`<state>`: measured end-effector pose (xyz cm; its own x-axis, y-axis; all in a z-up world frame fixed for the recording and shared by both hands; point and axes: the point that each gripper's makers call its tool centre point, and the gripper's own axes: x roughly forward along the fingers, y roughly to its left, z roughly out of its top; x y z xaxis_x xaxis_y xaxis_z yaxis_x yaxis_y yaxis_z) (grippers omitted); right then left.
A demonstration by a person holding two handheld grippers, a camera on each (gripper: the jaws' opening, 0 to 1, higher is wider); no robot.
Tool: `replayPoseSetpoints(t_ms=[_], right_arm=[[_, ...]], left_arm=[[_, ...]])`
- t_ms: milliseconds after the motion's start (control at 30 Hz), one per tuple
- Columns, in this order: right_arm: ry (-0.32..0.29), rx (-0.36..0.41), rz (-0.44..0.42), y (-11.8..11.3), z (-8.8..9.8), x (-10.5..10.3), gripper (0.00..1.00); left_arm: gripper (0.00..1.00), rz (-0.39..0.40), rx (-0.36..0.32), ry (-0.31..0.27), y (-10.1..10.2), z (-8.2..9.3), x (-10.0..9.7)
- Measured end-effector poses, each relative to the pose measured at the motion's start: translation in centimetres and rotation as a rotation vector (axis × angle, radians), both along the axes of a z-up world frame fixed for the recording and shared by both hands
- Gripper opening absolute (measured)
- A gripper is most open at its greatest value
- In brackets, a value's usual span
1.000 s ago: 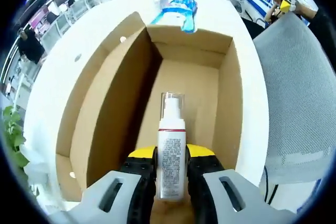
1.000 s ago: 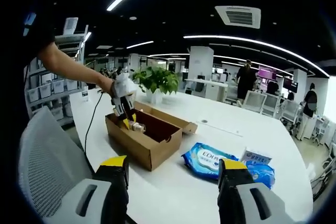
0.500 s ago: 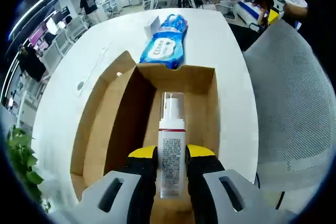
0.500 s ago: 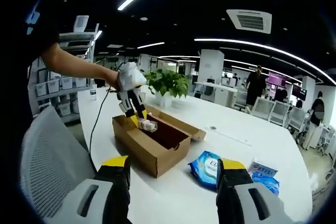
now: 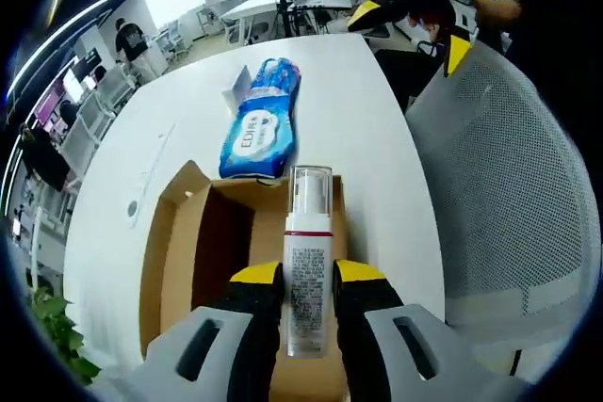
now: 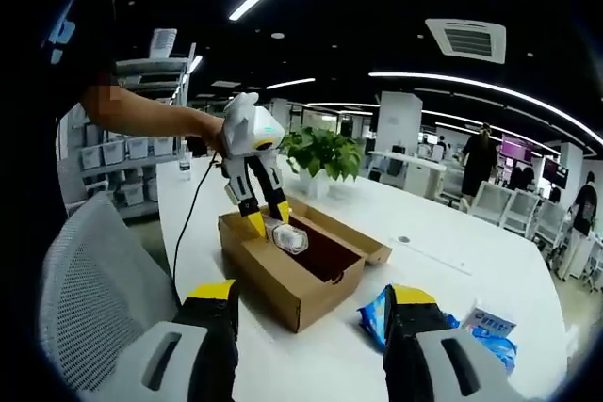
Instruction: Operate the shoe box by opening the lid, removing the specified soft item, and placing it in the target area until the item is outside and the box remains undamaged.
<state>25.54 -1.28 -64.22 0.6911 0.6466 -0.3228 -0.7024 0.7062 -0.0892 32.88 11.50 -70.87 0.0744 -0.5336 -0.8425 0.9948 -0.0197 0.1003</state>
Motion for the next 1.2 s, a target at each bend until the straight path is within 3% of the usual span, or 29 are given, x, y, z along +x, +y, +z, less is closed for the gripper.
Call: replayPoseSetpoints(t_ms=[400,733,1200], right_arm=[[-0.002,0.004,0.039,1.3,0.4,0.4,0.51],[-0.01,-0.004,0.073,2.6,0.2,0.8,0.43],[0.009,-0.023,0.168,4.5,-0.8,-0.2,0.3]], left_arm=[[0.2,-0.112,-0.044,0.023,-2.9,1.5,-2.7],[0.2,-0.222,-0.053,0.024,-4.1,1.9,-4.4],[0.2,-0.343,-0.101,0.035,-5.5,3.1,-6.5]])
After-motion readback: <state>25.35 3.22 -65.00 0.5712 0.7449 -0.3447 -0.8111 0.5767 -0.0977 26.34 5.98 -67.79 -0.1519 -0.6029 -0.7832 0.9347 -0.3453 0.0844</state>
